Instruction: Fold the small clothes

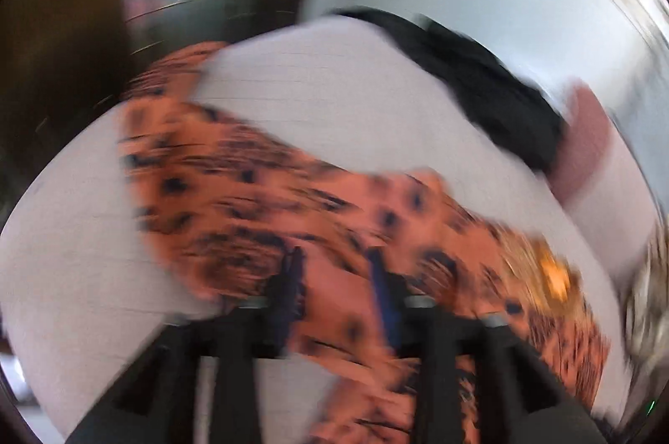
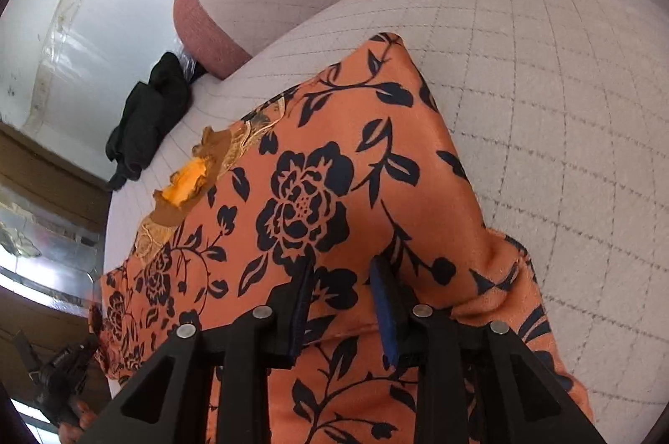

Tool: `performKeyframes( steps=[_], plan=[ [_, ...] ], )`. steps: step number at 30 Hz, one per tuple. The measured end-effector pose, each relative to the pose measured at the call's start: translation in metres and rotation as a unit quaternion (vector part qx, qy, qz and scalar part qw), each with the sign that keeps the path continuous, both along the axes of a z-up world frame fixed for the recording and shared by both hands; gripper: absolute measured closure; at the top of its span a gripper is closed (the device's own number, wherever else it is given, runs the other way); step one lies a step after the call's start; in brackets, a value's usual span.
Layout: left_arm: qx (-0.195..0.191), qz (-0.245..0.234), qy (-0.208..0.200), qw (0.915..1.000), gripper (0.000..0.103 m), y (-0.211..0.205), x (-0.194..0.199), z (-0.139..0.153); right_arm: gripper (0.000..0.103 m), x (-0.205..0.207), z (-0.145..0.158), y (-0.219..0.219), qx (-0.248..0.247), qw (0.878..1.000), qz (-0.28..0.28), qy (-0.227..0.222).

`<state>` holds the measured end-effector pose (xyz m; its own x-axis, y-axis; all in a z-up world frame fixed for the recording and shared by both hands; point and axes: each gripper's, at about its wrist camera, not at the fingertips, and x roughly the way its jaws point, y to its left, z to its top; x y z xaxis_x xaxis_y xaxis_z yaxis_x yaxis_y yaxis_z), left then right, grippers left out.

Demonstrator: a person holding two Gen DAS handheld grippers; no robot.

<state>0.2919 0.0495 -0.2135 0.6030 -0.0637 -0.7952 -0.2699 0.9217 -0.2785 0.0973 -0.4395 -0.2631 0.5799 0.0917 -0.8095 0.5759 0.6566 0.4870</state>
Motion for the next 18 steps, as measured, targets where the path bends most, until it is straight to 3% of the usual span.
performKeyframes(
  steps=[1, 4, 6, 12, 16, 18],
  plan=[
    [-0.003, 0.032, -0.01, 0.9994, 0.04, 0.017, -0.004, 0.004, 0.071, 0.0, 0.001, 0.001, -0.002, 1.0, 0.003, 0.001],
    [-0.018, 0.116, -0.038, 0.9923, 0.022, 0.069, -0.016, 0.012, 0.071, 0.001, -0.003, 0.001, 0.003, 1.0, -0.001, -0.005],
    [-0.03, 0.142, -0.047, 0.9883, 0.019, 0.098, -0.019, 0.01, 0.071, 0.0, -0.003, 0.001, 0.005, 1.0, -0.003, -0.007],
    [-0.101, 0.157, -0.015, 0.9824, 0.019, 0.168, 0.007, -0.031, 0.07, -0.001, -0.001, 0.003, -0.008, 1.0, -0.005, -0.008],
    [-0.133, 0.166, -0.012, 0.977, 0.019, 0.189, 0.025, -0.044, 0.056, 0.002, 0.001, 0.009, -0.021, 1.0, 0.003, -0.014],
    [-0.118, 0.154, -0.018, 0.9809, 0.019, 0.185, 0.041, -0.039, 0.048, 0.004, 0.002, 0.014, -0.029, 0.999, 0.013, -0.018]
  ],
)
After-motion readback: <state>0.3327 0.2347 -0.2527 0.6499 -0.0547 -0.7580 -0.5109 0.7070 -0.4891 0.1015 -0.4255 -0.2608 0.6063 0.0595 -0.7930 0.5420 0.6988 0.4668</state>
